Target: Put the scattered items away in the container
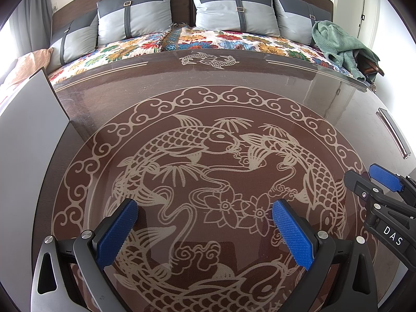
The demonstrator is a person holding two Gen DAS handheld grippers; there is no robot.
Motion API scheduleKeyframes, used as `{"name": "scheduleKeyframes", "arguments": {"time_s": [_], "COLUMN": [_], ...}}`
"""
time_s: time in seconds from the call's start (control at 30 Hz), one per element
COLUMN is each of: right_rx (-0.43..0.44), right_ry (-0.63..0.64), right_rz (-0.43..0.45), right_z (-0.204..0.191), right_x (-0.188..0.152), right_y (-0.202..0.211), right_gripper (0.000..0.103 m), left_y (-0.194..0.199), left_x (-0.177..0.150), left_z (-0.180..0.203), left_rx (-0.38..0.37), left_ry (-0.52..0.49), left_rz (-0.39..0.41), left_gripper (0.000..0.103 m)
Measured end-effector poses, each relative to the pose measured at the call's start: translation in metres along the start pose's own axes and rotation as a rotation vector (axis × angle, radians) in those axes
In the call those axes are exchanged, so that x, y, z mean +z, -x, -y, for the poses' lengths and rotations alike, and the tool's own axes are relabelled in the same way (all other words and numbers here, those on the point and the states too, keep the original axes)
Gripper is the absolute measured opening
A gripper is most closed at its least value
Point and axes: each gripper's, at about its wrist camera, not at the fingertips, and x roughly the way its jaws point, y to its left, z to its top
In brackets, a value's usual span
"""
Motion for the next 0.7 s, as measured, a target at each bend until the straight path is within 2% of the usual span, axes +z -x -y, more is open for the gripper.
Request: {"name": "scheduleKeyframes", "arguments": {"time_s": [0.6,0.7], "right_rx": [-0.005,0.005], "right_ry": [0.004,0.013], "right_rz": [0.000,0.001], "right_z": [-0.0010,0.0000], "right_x": [0.0002,0.0007], "right_y": [0.0000,0.0000], "right_gripper": [0.063,0.063], "left_y": [0.0000,-0.0025], "left_x": [0.0001,0.0080], "left_z": [0.0001,0.0016], "left_rx": [0.000,0.013], "left_ry": [0.001,0.022], "left_rz": [0.000,-0.065], "left_gripper": [0.103,0.103]}}
